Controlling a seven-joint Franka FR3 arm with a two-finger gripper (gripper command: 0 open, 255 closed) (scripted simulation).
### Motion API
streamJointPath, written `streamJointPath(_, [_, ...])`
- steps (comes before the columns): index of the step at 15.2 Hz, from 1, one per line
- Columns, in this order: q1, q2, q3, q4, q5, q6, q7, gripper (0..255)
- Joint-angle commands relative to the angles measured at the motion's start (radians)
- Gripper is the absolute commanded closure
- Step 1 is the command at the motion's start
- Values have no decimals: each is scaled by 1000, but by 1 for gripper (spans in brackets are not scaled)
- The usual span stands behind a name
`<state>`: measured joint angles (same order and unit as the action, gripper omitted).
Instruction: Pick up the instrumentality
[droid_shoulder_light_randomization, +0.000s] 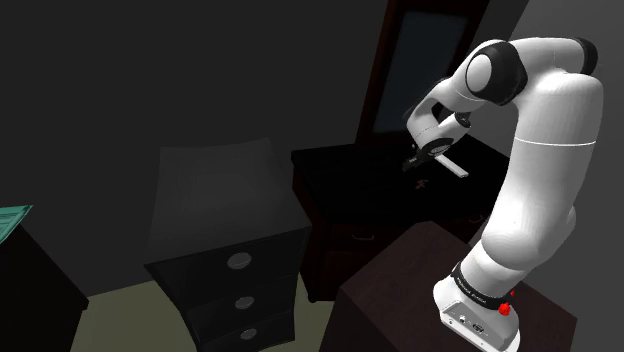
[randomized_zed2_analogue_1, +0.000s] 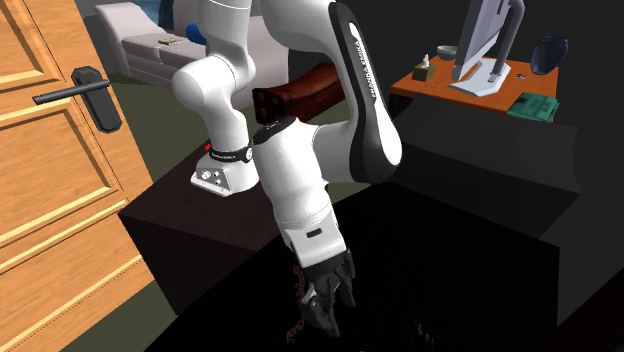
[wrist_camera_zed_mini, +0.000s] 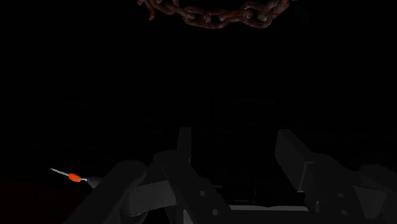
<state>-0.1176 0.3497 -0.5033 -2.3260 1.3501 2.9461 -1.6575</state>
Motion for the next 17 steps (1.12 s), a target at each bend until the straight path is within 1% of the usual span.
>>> streamJointPath(1, [-1, 2, 1, 1, 4, 0, -3, 255])
streamJointPath(9, [-1, 1, 1, 1, 3, 0, -3, 255])
streamJointPath(13, [44, -56, -53, -32, -136, -3, 119, 255])
streamJointPath(17, [100, -114, -121, -62, -286, -10, 248, 255])
